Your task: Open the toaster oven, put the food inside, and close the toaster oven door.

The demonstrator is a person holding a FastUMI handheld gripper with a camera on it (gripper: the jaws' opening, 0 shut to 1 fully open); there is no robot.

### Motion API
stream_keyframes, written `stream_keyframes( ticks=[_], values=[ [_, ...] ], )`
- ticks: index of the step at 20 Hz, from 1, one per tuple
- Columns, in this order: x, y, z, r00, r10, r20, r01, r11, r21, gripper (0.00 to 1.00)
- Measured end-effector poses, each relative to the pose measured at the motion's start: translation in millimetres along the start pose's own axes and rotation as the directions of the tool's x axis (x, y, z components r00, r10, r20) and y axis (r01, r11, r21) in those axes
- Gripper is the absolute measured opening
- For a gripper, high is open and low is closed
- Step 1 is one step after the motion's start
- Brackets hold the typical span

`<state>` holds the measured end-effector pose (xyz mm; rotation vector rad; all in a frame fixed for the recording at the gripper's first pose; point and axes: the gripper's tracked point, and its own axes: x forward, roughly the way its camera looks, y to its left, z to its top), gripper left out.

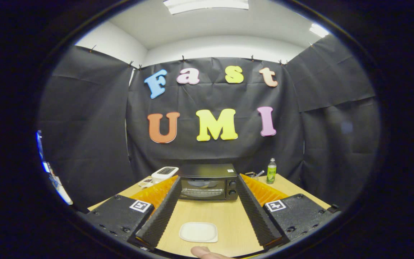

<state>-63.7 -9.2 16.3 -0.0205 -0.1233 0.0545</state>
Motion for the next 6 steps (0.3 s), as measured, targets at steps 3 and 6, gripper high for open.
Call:
stream_keyframes(
  ticks=[3, 6],
  values=[
    [-11, 5, 4, 1.0, 0.015, 0.013, -0.015, 1.0, -0.017, 1.0],
    [-23, 16, -1, 0.999, 0.039, -0.016, -0.039, 0.999, 0.015, 1.0]
  ],
)
